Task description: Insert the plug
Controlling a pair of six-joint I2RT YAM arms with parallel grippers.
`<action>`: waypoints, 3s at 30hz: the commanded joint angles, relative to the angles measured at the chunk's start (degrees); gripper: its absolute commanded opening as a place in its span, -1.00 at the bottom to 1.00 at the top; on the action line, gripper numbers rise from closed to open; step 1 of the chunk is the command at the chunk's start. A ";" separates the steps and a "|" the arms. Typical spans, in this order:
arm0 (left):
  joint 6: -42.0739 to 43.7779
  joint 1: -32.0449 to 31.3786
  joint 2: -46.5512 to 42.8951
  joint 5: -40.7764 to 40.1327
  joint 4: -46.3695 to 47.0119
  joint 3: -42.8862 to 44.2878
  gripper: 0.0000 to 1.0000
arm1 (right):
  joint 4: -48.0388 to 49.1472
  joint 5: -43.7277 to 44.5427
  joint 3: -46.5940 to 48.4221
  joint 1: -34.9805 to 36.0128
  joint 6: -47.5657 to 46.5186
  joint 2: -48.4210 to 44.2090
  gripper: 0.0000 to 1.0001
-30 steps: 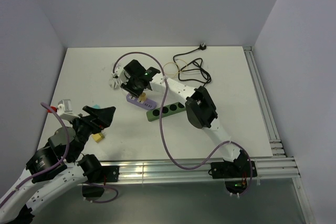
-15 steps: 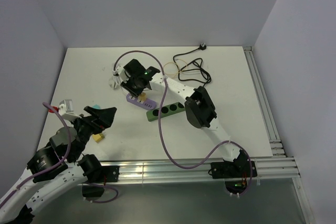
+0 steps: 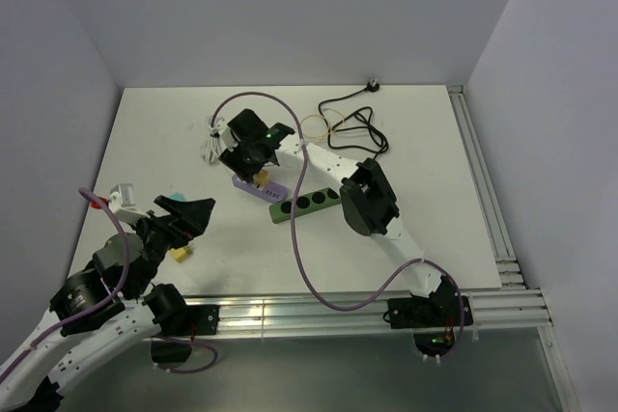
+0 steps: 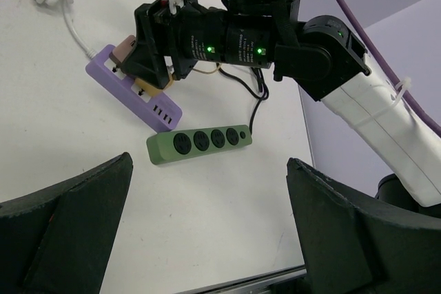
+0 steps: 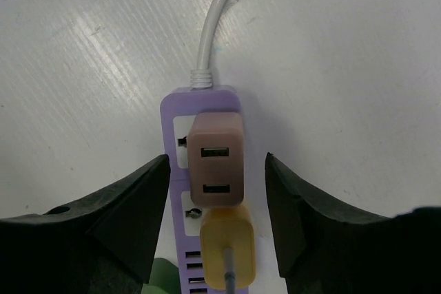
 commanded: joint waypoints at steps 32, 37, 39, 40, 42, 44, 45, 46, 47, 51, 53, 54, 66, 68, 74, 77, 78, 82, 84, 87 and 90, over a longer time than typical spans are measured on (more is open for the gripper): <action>11.45 24.15 42.19 4.30 -7.60 16.22 0.99 | 18.36 12.44 -57.27 -5.36 32.01 -65.20 1.00; 9.52 33.66 49.57 6.59 -6.37 17.10 0.99 | 19.05 9.19 -63.85 -5.36 33.33 -73.64 1.00; 8.03 36.55 52.56 6.59 -8.20 18.84 0.99 | 20.02 7.52 -66.75 -5.36 33.59 -76.53 1.00; 7.50 37.35 55.79 5.90 -8.91 19.47 0.99 | 20.46 7.25 -67.55 -5.36 33.59 -77.33 1.00; 5.48 38.50 58.71 4.93 -10.23 20.96 0.99 | 20.73 6.81 -69.13 -5.27 33.59 -78.65 1.00; 4.25 38.85 62.23 3.70 -10.41 21.14 0.99 | 20.11 6.55 -69.67 -5.36 33.15 -79.10 1.00; 2.93 39.03 63.20 3.17 -10.24 20.88 0.99 | 20.02 6.55 -70.19 -5.36 32.89 -79.10 1.00; 2.40 39.37 64.78 2.82 -9.80 20.44 0.99 | 19.93 6.55 -70.46 -5.36 32.80 -79.27 1.00; 2.05 40.07 65.49 2.73 -8.49 20.09 0.98 | 19.76 6.55 -70.81 -5.36 32.80 -79.62 1.00; 1.69 42.54 68.65 4.39 -4.79 17.98 0.88 | 20.46 6.55 -72.83 -5.36 32.80 -80.85 1.00; 1.87 43.76 69.80 5.27 -3.47 17.80 0.85 | 21.16 5.14 -73.45 -5.36 33.06 -81.38 1.00; 1.69 44.21 70.24 5.19 -3.47 17.80 0.81 | 21.25 5.05 -73.97 -5.27 32.98 -81.30 1.00; 1.95 46.23 75.25 2.38 -0.22 16.05 0.54 | 21.34 4.97 -75.21 -5.36 32.71 -81.56 1.00; 2.22 46.76 75.86 2.38 0.14 15.87 0.52 | 21.52 5.23 -75.38 -5.36 32.80 -81.56 1.00; 3.01 47.90 77.62 2.64 2.51 15.08 0.51 | 21.51 5.49 -75.82 -5.27 32.63 -81.56 1.00; 3.53 48.25 78.50 3.16 3.74 14.73 0.47 | 21.52 5.58 -75.82 -5.36 32.63 -81.39 1.00; 3.54 48.26 79.03 3.34 3.91 14.73 0.45 | 21.60 5.58 -75.91 -5.36 32.63 -81.39 1.00; 3.89 48.43 79.21 4.57 5.58 14.20 0.37 | 21.52 5.41 -75.82 -5.27 32.54 -81.03 1.00; 4.15 48.43 79.47 4.92 6.46 14.11 0.35 | 21.52 5.40 -75.91 -5.27 32.63 -80.95 1.00; 4.24 48.43 80.17 4.84 6.46 14.37 0.27 | 21.60 5.40 -75.91 -5.36 32.54 -80.60 0.99; 4.06 48.43 80.44 4.75 6.64 14.11 0.12 | 21.43 5.58 -76.00 -5.27 32.54 -80.51 0.99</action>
